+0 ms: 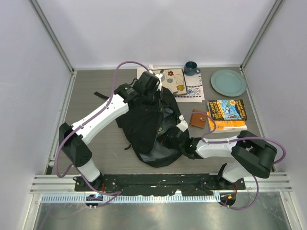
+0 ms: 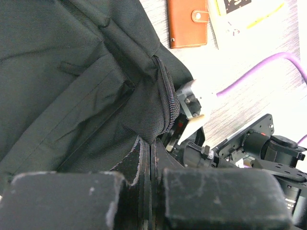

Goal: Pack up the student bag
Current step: Place the book in the student bag.

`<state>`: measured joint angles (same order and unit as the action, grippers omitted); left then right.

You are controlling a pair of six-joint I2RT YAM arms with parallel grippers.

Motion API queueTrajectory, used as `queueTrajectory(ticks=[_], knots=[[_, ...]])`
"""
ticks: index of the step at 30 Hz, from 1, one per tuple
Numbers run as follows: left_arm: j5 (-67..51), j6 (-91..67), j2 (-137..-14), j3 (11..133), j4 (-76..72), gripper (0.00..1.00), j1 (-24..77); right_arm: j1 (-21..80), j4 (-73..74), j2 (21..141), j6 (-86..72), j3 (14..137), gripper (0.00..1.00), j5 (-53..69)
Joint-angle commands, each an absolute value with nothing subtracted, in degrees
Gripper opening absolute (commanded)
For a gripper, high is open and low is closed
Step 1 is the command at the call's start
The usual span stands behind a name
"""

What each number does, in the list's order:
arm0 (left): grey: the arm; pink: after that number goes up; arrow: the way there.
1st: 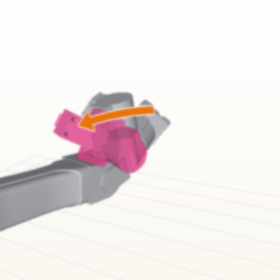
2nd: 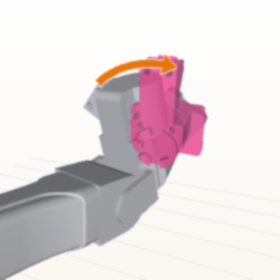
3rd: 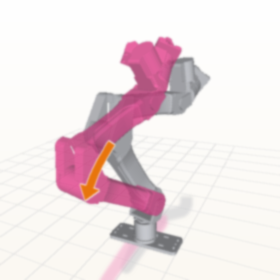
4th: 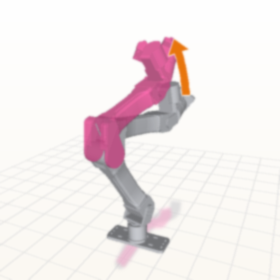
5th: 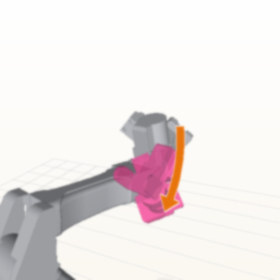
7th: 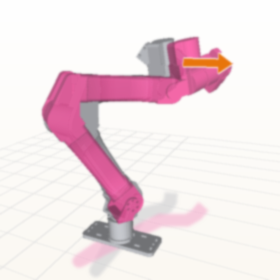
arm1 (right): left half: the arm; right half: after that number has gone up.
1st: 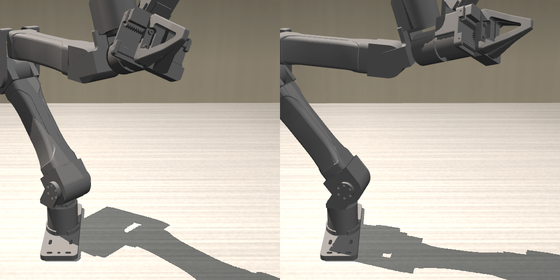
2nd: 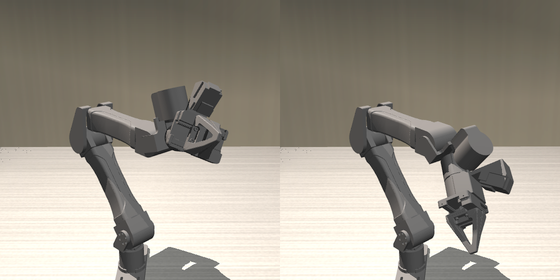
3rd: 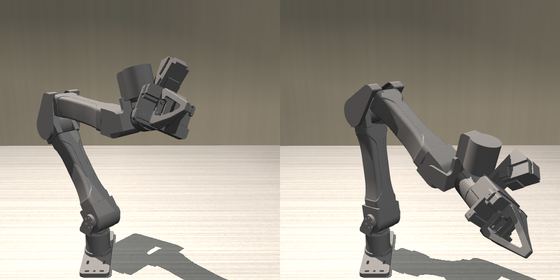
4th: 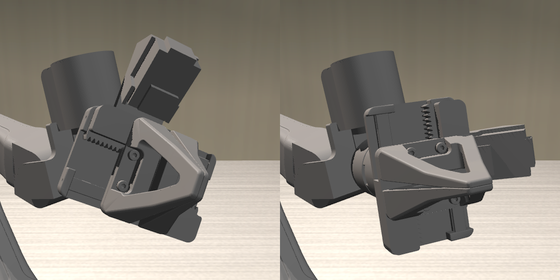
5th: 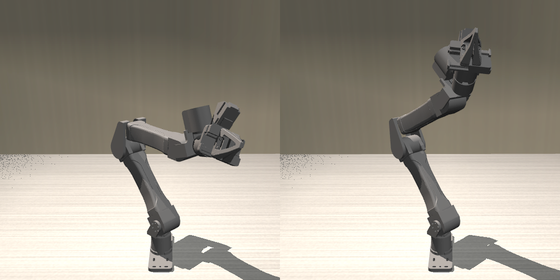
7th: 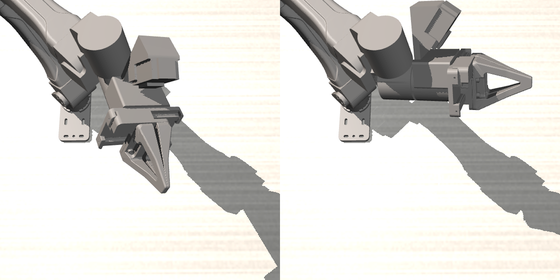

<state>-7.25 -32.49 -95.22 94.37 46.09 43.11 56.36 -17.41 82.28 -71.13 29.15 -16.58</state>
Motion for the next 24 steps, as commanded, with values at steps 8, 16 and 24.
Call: queueTrajectory(ticks=[8, 16, 24], knots=[[-11.25, -30.50, -93.34, 92.91, 46.40, 0.00, 42.63, 49.05, -32.14, 93.34, -72.23, 33.85, 0.00, -21.17], [-13.18, -30.06, -92.72, 89.21, 46.49, 0.00, 42.63, 48.25, -50.34, 96.77, -71.20, 29.89, 0.12, -28.75], [-8.44, -30.06, -92.63, 89.03, 47.20, 0.00, 42.71, 48.51, -40.87, 81.94, -67.51, 24.07, 0.34, -19.26]])
